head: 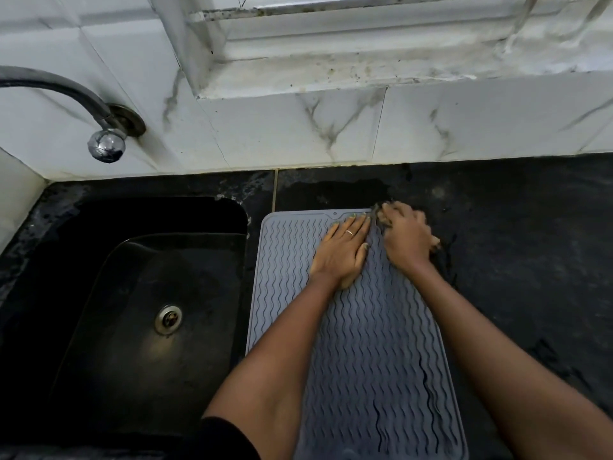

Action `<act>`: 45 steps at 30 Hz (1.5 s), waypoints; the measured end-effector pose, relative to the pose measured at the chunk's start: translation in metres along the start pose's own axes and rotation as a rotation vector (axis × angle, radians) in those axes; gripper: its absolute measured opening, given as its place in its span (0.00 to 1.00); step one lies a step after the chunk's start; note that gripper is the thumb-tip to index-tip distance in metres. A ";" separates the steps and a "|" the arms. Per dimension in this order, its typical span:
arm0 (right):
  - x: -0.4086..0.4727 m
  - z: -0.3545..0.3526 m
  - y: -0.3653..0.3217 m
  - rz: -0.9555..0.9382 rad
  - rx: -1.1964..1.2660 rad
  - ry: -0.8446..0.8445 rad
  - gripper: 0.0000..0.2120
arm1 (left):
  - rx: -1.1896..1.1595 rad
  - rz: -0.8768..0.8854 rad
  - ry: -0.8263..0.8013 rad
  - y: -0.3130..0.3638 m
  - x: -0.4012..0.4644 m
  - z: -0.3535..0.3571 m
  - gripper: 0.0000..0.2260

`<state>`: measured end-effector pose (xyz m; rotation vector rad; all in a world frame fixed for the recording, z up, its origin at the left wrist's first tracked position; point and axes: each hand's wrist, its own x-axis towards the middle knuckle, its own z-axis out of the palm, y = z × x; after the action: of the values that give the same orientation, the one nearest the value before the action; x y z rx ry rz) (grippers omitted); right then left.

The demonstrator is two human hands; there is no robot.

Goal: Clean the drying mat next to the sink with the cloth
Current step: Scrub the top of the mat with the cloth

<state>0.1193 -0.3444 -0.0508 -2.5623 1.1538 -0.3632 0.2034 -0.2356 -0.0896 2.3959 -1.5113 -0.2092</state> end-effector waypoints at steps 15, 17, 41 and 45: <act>-0.145 -0.032 0.019 -0.025 0.038 0.039 0.09 | 0.023 -0.028 -0.072 0.000 0.001 -0.001 0.24; -0.113 -0.038 0.006 0.088 0.231 0.075 0.09 | 0.056 -0.029 -0.110 0.002 0.000 -0.002 0.25; -0.030 -0.025 -0.031 -0.082 0.103 0.008 0.14 | 0.069 -0.150 -0.129 0.012 -0.048 -0.004 0.26; -0.034 -0.006 -0.014 -0.136 -0.147 -0.219 0.16 | 0.053 -0.166 -0.107 0.013 -0.068 -0.004 0.26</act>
<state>0.1049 -0.3109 -0.0434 -2.7328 0.9635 -0.0259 0.1637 -0.1793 -0.0839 2.5919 -1.3777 -0.3422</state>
